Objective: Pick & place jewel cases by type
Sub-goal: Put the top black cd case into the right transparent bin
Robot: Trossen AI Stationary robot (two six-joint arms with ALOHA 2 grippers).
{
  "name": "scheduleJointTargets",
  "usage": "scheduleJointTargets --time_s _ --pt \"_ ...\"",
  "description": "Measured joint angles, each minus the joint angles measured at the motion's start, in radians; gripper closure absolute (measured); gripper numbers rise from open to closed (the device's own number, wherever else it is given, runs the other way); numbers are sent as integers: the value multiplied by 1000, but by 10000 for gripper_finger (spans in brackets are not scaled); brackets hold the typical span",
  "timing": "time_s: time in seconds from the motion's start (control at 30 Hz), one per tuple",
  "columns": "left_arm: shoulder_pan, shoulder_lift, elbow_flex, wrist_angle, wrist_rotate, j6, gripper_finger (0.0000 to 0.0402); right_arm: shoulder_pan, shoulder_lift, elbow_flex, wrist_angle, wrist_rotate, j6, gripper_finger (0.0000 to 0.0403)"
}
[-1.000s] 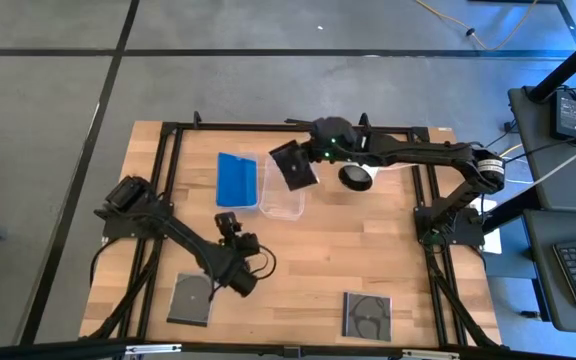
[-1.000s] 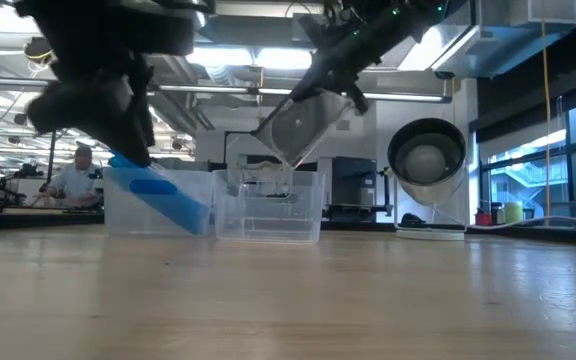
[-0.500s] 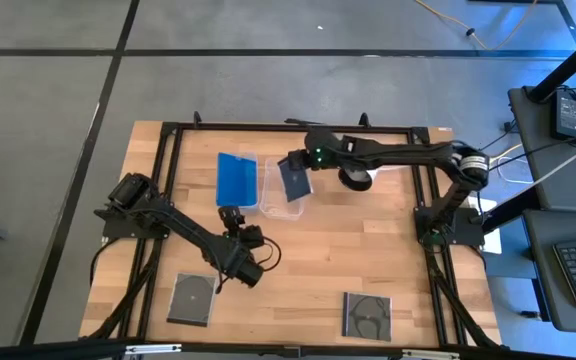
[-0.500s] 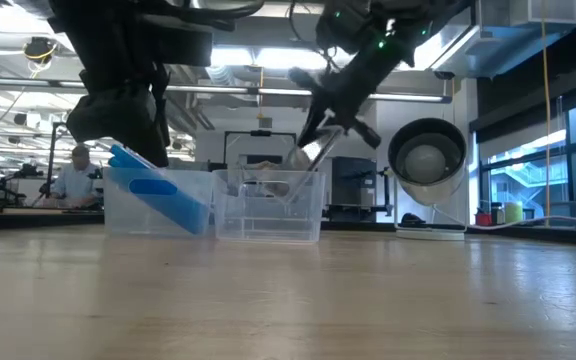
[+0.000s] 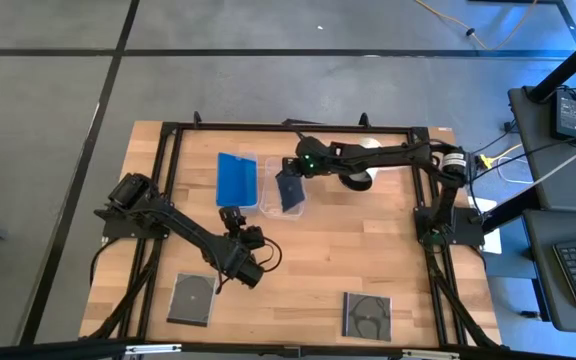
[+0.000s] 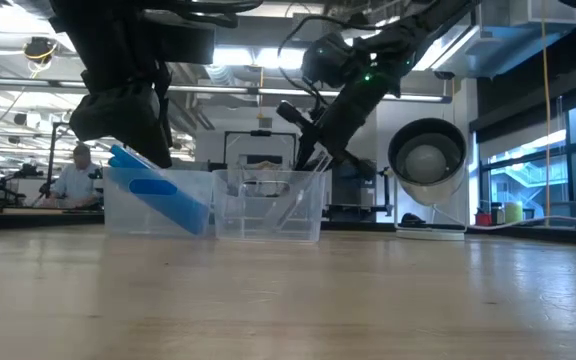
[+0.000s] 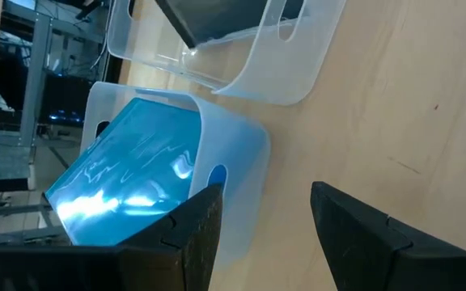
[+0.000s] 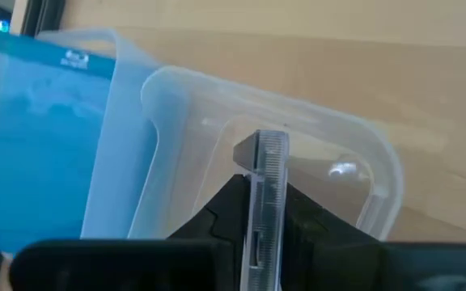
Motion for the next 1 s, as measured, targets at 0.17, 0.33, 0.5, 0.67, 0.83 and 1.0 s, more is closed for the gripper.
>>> scheduleJointTargets --time_s 0.17,0.33,0.5,0.67,0.83,1.0 --pt "0 0 0 0 0 -1 215 3 13 2 12 -11 -36 352" --pt "1 0 0 1 0 -1 215 2 14 1 29 -11 -63 350" --pt "1 0 0 3 0 -1 215 2 17 -1 42 -10 -101 313" --pt "1 0 0 4 0 -7 215 3 17 -1 42 -11 -86 259" --pt "1 0 0 4 0 -16 215 2 15 21 37 -60 -68 233" --pt "1 0 0 3 0 -28 215 2 13 94 -4 -206 -63 230"
